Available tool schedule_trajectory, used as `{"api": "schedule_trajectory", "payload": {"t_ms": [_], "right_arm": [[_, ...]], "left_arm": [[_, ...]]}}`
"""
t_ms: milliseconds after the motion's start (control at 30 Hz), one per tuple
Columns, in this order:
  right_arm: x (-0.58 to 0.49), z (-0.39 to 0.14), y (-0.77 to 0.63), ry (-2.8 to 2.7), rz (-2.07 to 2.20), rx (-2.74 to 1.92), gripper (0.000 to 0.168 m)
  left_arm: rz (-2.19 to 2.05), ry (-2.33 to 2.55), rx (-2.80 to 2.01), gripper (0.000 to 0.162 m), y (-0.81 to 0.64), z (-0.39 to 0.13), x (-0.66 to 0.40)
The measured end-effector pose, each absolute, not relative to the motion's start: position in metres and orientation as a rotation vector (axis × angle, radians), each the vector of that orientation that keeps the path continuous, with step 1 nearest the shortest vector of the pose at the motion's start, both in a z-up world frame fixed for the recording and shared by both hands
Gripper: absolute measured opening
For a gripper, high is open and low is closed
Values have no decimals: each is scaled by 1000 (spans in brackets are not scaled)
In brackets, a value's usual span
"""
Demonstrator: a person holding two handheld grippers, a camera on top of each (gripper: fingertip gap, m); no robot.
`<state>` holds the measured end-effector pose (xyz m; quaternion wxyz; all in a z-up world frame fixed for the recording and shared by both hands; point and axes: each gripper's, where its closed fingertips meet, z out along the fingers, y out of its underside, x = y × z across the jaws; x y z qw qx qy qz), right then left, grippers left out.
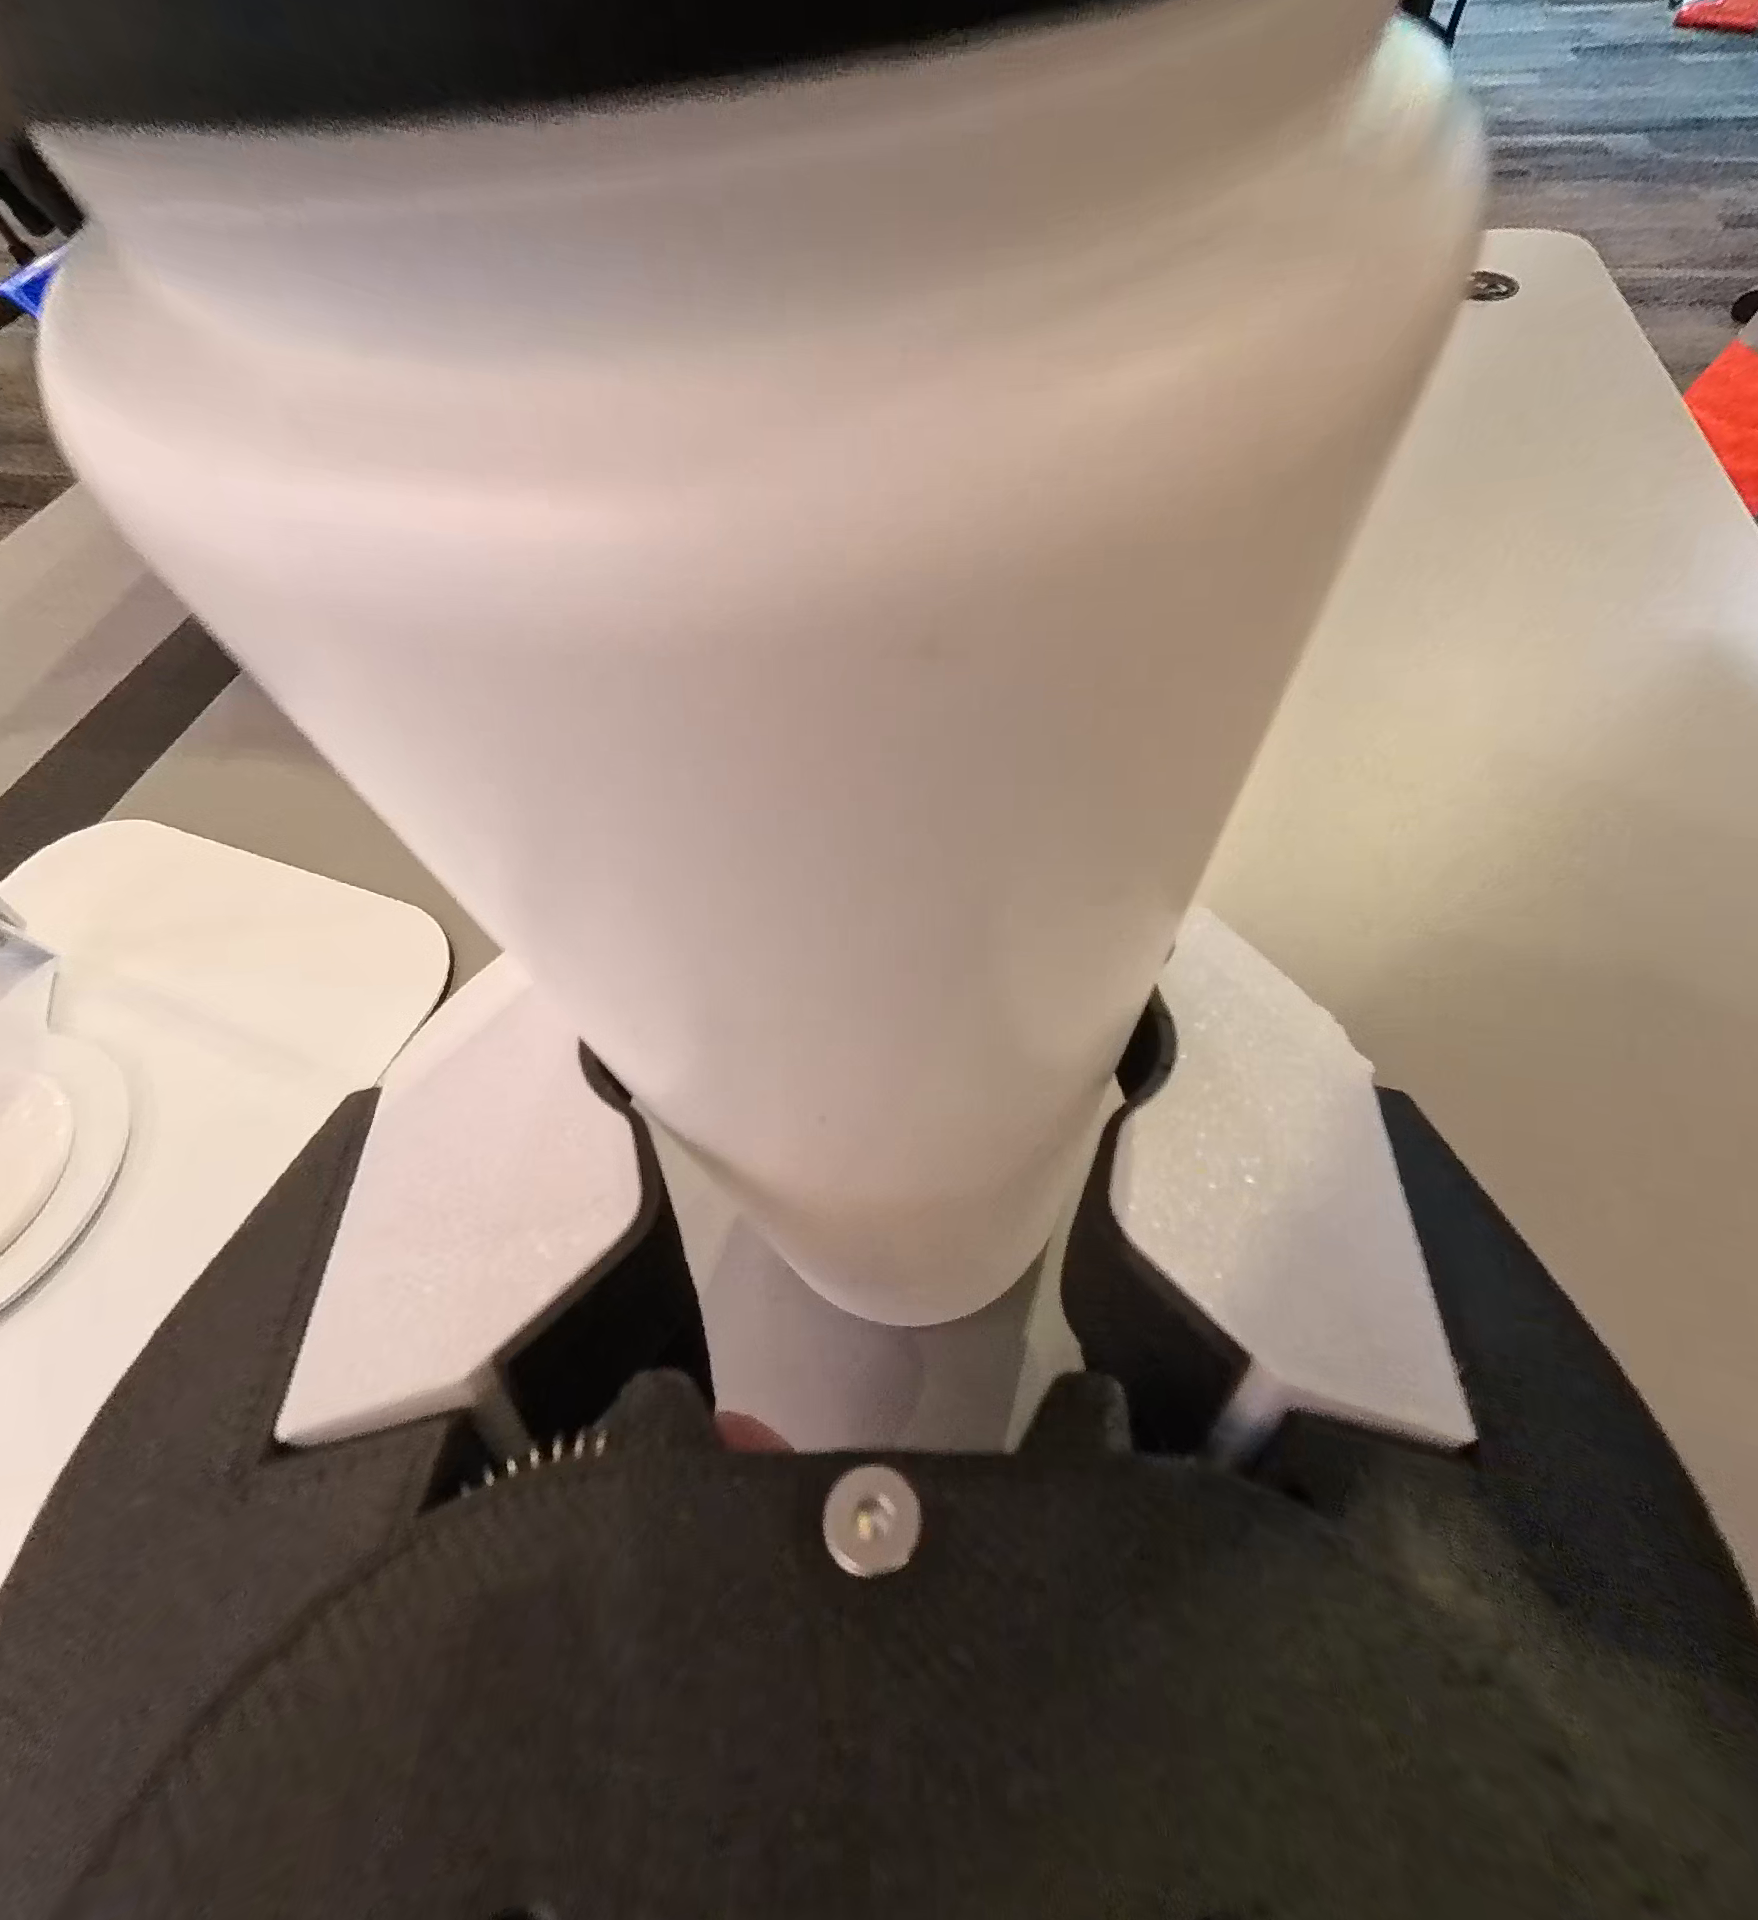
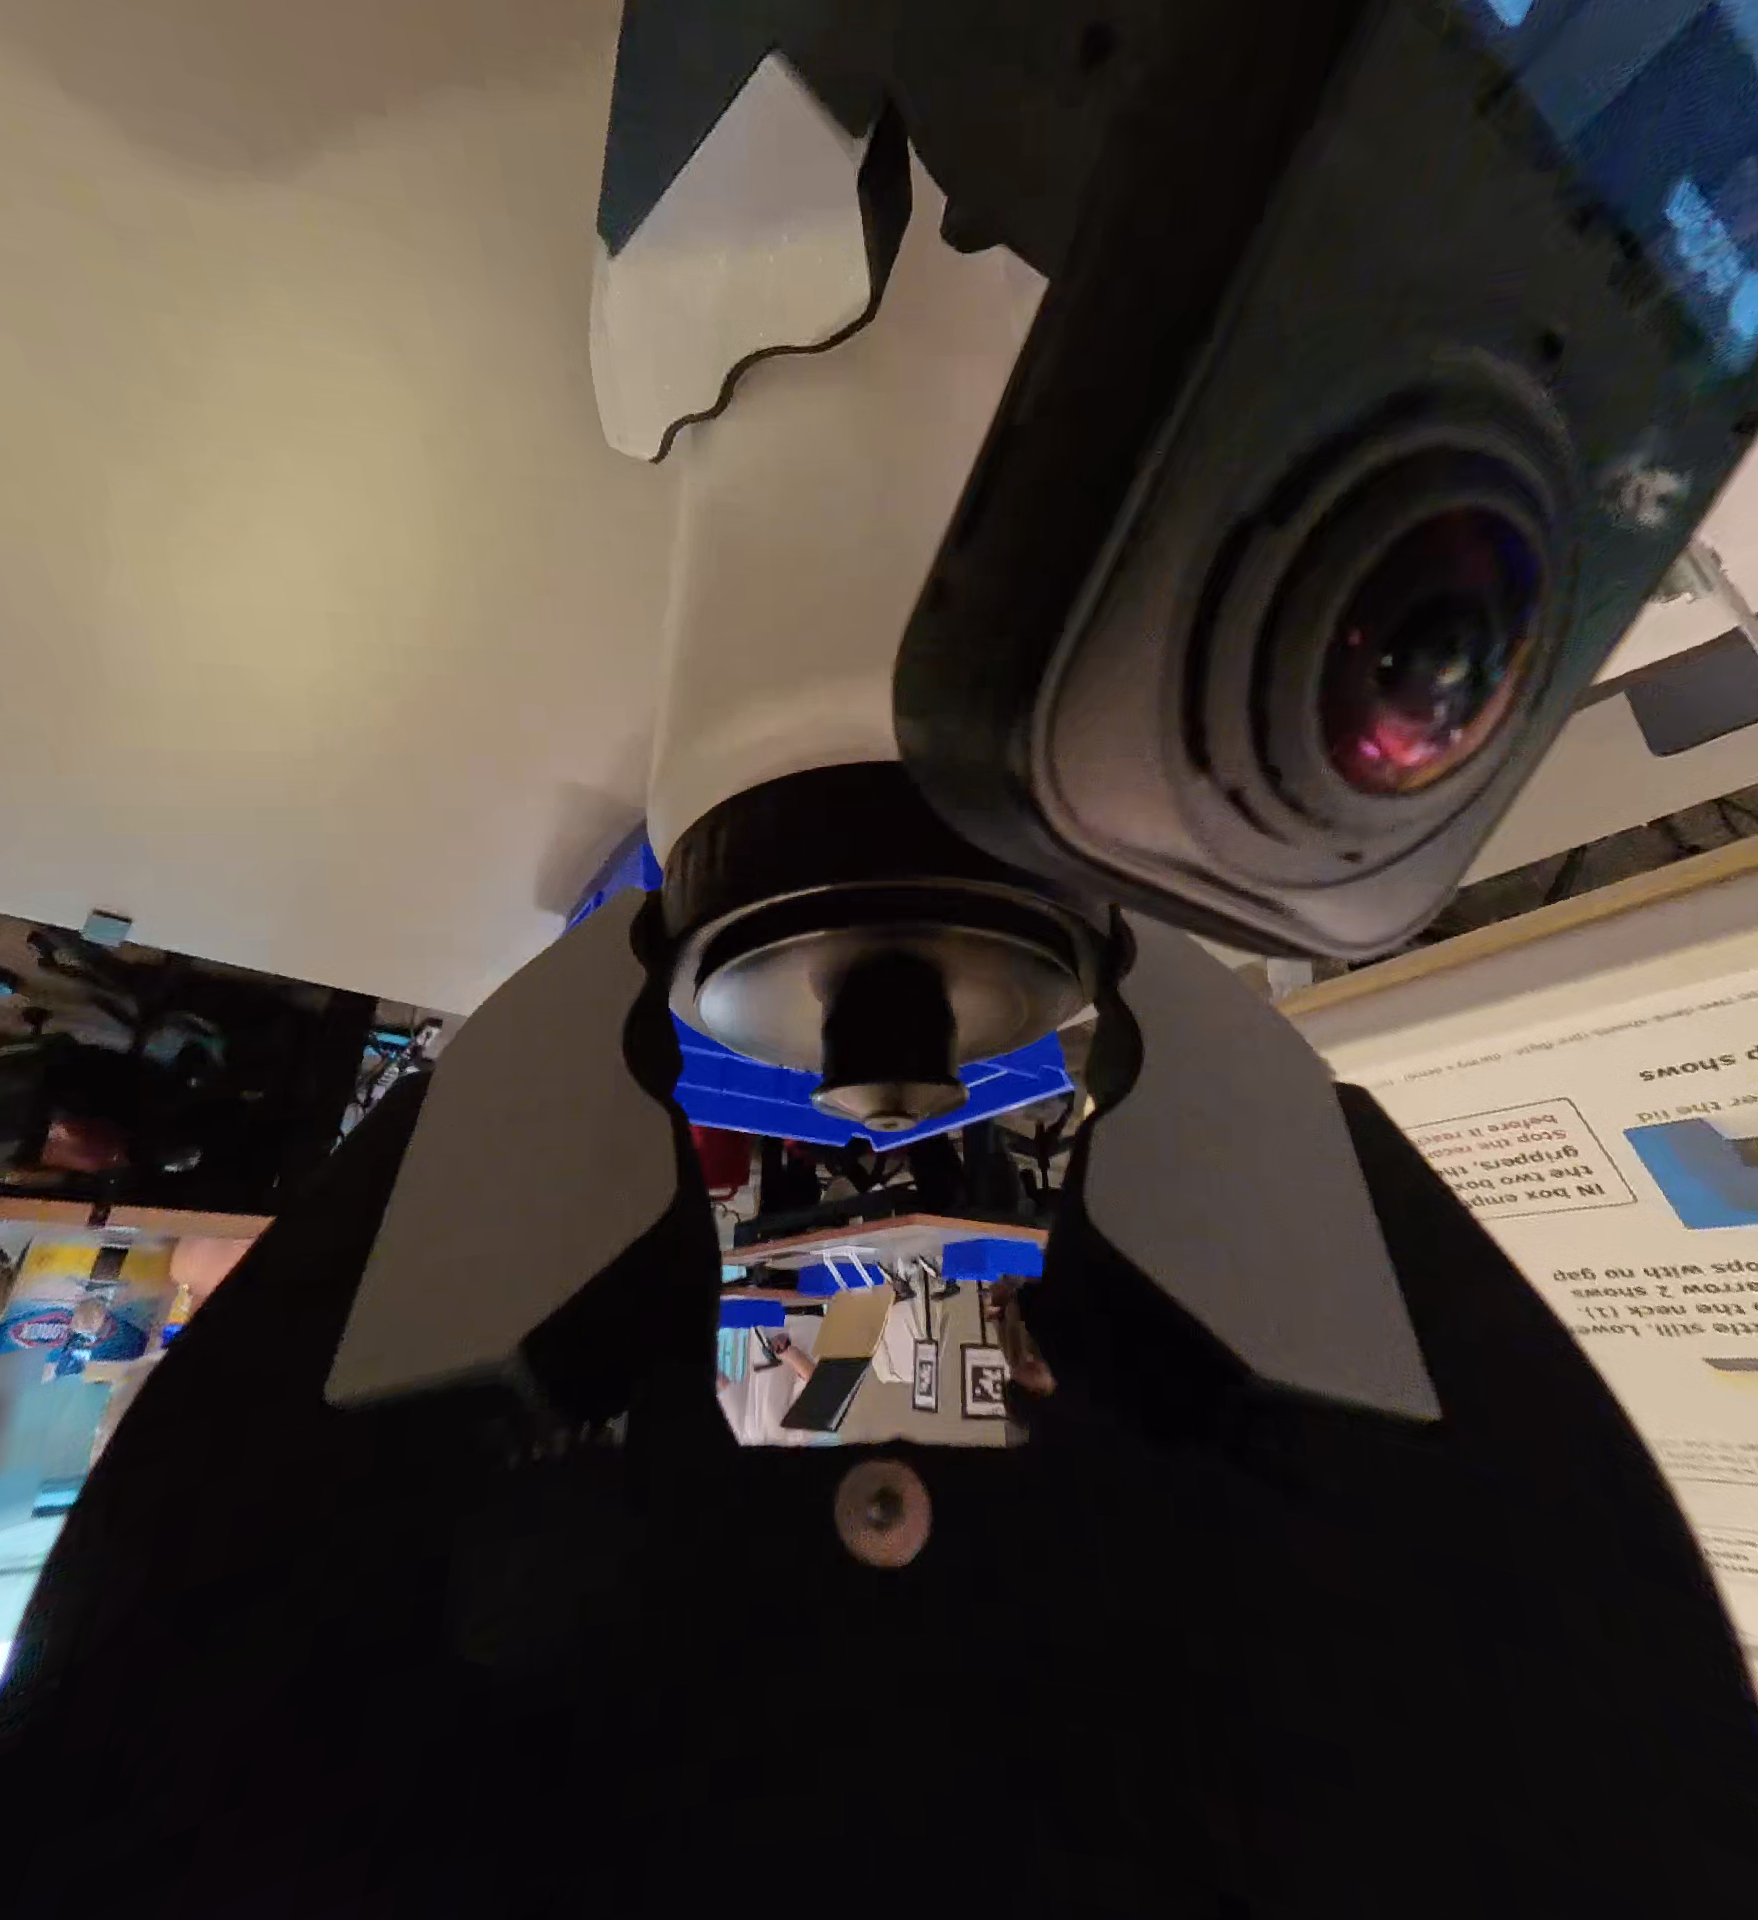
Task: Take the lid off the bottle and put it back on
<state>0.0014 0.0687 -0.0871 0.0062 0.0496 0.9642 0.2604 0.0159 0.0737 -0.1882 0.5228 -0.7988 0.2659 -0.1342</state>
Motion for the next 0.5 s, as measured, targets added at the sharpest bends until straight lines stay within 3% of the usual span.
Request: {"api": "schedule_trajectory", "payload": {"t_ms": [67,267,400,500], "right_arm": [[1,-88,67,3039,719,280,81],[-4,-64,57,3030,191,1059,119],[-7,-60,50,2759,-230,1585,98],[3,-75,50,2572,-322,1702,93]], "left_arm": [[-321,640,-1912,92,74,-188,17],[-316,646,-1909,93,74,-188,19],[-313,647,-1909,92,74,-188,19],[-311,647,-1909,92,74,-188,19]]}}
